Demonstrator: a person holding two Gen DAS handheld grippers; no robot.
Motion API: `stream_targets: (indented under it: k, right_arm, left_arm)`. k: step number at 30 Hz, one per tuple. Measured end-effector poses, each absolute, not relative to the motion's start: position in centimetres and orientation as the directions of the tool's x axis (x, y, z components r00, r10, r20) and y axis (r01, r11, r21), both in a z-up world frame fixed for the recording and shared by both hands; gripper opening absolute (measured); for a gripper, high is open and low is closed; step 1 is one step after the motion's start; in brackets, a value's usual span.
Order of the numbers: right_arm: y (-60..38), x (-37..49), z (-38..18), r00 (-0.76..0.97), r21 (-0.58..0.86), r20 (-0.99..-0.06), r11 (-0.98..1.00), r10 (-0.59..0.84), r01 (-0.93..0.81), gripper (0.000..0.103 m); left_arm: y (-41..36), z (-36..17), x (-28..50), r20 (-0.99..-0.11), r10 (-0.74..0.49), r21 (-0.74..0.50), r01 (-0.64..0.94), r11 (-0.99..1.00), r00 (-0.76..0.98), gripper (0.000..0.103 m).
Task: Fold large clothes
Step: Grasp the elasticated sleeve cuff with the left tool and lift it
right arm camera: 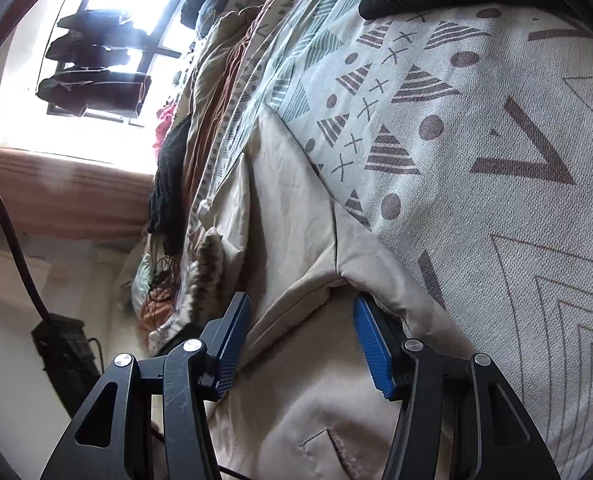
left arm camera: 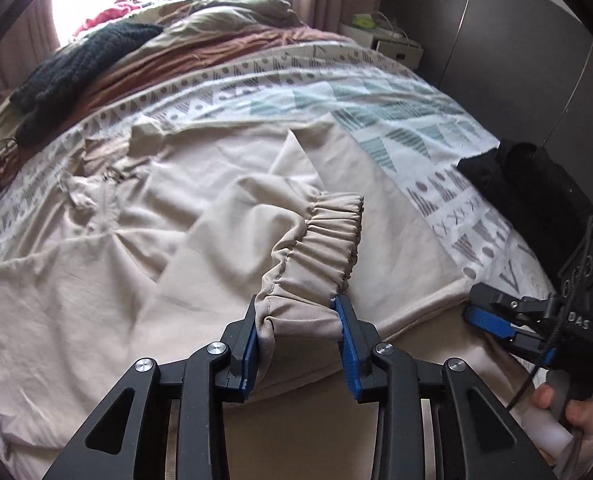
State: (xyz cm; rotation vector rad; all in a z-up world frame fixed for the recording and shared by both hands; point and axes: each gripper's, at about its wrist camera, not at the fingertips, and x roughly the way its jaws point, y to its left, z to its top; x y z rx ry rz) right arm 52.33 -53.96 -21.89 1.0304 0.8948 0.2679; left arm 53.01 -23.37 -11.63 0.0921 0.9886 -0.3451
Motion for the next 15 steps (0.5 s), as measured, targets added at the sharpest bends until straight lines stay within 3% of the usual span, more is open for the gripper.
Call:
stream_targets:
  k: [6,15]
  right_arm:
    - [-53.7,52.9,-21.9,0.626,0.819,-0.532,0.535,0.570,0.208,0.055]
    - [-52.9,53.1,-21.3,0.621,0.787,-0.563,0.583,0.545,0.201,0.055]
  left_arm:
    - [-17.1,-6.6,52.7,-0.769,-0.208,-0.094,0.215,0.972,0.604,0.036]
    - [-7.6,-7.2,51.7,-0.756,-0.093,-0.145,-0.027,0.989,0.648,0.036]
